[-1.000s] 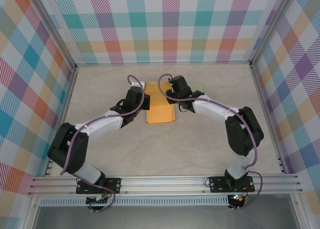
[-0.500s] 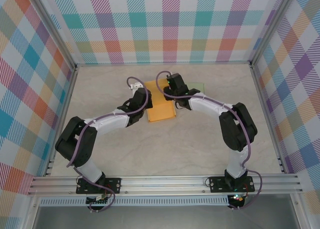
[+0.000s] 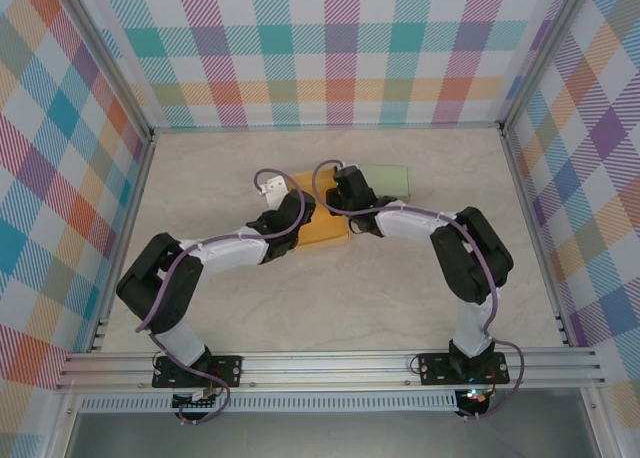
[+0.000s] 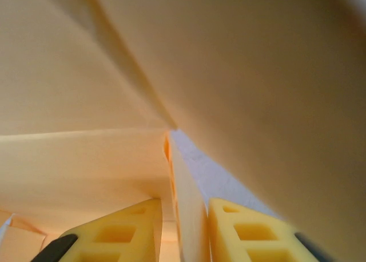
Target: Fold the paper box
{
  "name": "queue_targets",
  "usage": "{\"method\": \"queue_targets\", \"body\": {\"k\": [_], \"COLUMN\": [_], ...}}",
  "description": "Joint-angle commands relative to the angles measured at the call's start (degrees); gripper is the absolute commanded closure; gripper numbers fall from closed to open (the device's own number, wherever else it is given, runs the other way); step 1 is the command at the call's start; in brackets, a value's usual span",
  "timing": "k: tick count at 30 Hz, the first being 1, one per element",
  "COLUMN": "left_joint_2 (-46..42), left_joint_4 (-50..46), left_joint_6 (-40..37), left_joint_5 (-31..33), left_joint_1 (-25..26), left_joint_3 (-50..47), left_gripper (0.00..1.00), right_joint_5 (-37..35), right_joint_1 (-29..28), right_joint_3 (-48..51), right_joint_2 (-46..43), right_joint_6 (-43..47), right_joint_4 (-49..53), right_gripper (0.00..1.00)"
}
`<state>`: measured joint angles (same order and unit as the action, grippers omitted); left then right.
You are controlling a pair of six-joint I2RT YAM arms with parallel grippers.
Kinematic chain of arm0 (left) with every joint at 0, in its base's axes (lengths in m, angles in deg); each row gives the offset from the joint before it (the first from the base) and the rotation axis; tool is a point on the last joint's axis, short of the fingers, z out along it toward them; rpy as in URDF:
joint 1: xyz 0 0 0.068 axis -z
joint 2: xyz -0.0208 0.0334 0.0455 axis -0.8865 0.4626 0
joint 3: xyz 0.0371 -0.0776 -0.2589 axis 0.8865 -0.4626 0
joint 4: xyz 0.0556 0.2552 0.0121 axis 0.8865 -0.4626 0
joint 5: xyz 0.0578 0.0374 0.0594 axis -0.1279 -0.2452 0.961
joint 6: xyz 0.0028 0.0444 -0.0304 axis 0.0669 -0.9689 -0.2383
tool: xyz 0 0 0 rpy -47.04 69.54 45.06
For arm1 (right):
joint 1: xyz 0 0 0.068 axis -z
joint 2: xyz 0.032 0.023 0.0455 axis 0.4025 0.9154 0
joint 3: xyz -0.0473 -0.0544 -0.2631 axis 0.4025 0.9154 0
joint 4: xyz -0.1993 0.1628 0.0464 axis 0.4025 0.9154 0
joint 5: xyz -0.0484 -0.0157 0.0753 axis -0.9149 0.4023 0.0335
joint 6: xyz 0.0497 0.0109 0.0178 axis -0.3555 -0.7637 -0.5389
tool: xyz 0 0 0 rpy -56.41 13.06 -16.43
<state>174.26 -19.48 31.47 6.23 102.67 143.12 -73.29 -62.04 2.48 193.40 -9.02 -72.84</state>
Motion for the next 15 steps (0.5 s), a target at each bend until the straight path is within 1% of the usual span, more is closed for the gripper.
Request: {"method": "queue_targets", "body": {"k": [1,3,5,9,15], "left_joint_2": [-1.90,-1.86,-1.70,-1.98,-3.11], "left_joint_4": [4.47,5.55,5.78,7.18,10.23], "left_joint_6": [4.84,5.20,5.24,5.61,6.93], "left_joint_5": [0.82,0.27,-0.40,-1.87,-7.64], "left_joint_1": [1.45,1.76,2.07,2.74,2.99], "left_joint_3": [-3.15,-4.08,-4.43,-5.91,-9.73], "left_gripper": [0.96,0.97,0.97,0.97,0.98], "right_joint_5": [1.25,1.07,0.89,1.06,1.41], "right_joint_1": [-1.76,-2.08,-2.21,-2.46,-3.18], "right_joint_3": [2.42,3.24,3.80,4.82,8.97], "right_joint_2": [-1.70,-1.79,-1.79,-2.31,-4.14], "right_joint_6": [-1.33,-1.49,-1.57,-1.60,-0.35], "right_joint_4": [-3.56,-4.28,-4.54,-4.79,-8.87], "right_gripper": [0.73,0.74,0.80,0.80,0.80]}}
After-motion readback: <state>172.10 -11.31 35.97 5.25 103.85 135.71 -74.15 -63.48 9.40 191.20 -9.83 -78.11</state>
